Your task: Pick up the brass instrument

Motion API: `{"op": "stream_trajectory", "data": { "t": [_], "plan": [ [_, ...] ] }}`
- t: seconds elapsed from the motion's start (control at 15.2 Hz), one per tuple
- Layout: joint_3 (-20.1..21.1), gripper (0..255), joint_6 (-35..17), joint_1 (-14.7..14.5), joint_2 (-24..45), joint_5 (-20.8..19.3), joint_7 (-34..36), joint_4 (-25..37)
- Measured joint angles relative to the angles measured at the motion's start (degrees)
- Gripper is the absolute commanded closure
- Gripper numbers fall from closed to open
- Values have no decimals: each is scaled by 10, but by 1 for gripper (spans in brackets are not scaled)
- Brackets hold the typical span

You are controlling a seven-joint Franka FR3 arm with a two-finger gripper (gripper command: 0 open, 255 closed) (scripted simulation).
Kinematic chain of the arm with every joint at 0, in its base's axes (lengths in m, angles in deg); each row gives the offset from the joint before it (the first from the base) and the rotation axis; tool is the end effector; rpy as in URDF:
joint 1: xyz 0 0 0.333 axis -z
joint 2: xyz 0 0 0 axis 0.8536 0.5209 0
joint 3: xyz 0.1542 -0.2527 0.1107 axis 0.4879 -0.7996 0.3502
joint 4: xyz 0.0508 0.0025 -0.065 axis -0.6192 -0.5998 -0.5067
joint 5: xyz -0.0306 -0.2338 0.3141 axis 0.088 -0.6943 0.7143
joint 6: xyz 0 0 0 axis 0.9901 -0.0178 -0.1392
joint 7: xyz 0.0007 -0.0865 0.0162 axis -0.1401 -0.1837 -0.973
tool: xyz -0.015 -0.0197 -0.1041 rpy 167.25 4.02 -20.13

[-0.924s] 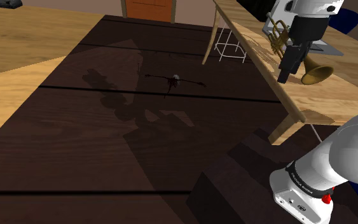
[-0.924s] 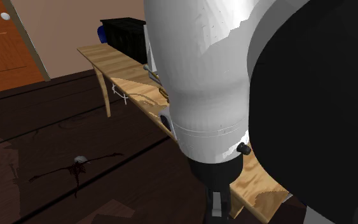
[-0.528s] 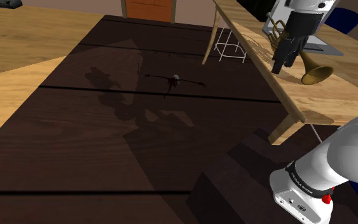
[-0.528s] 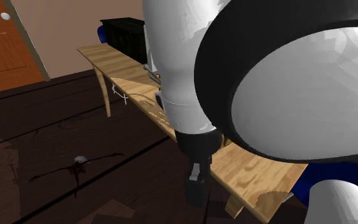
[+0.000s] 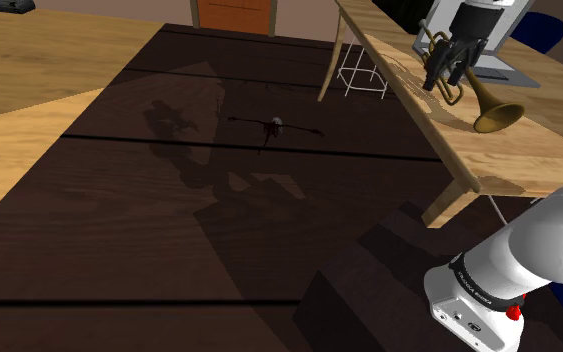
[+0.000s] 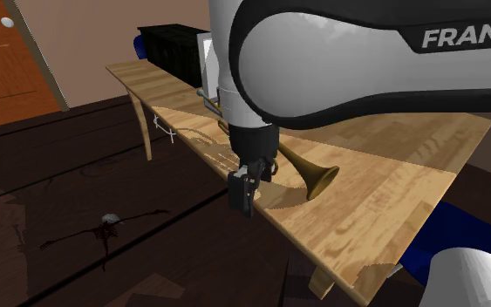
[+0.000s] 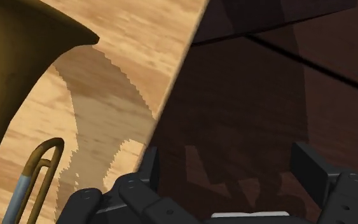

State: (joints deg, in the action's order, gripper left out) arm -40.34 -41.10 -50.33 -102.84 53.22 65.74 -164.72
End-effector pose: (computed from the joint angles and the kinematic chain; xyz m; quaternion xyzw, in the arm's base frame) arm 0.3514 -0.1161 0.5462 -0.9963 0.0785 0.0345 0.0020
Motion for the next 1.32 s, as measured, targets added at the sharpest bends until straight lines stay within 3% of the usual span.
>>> {"op": "stream_trajectory", "data": {
  "t": [0.73, 1.32],
  "plan": [
    [-84, 0, -98, 55, 118, -5, -2, 105],
    [-148, 0, -150, 88, 209, 28, -13, 201]
  ]
}}
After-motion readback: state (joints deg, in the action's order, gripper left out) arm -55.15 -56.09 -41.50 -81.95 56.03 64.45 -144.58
